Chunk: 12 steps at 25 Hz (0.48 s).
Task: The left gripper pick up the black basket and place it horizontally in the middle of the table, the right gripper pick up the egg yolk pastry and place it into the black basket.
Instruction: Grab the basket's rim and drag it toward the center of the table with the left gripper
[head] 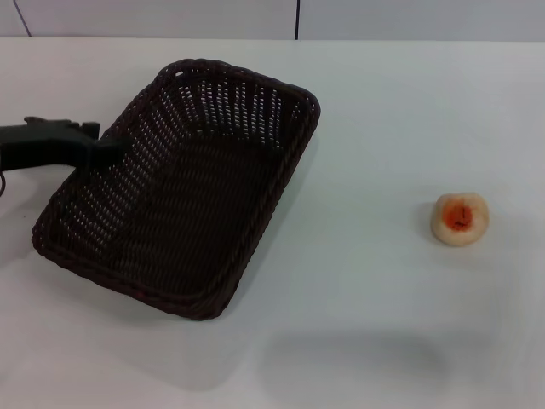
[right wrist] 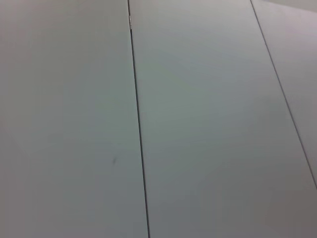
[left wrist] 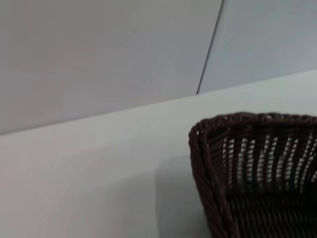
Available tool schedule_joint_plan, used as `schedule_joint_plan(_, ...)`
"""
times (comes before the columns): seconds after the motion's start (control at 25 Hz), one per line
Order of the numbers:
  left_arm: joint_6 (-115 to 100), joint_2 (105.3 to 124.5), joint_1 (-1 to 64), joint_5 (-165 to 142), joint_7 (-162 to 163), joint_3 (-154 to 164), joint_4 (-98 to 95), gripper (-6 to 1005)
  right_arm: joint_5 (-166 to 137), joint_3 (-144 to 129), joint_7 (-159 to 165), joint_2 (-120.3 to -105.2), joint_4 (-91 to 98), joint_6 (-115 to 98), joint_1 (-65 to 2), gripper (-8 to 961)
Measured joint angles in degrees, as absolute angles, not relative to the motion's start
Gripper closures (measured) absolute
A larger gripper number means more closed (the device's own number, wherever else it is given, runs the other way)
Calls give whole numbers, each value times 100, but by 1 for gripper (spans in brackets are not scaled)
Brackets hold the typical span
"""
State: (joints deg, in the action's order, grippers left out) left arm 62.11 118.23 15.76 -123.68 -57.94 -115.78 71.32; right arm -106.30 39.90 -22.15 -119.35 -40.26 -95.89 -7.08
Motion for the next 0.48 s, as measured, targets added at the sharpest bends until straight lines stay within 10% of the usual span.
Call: schedule_joint_plan(0.48,6156,11830,1634,-12606,-5675,-11424,7030,452,-10653,3990,-2215,-11935,-4026,-9589,-720,454)
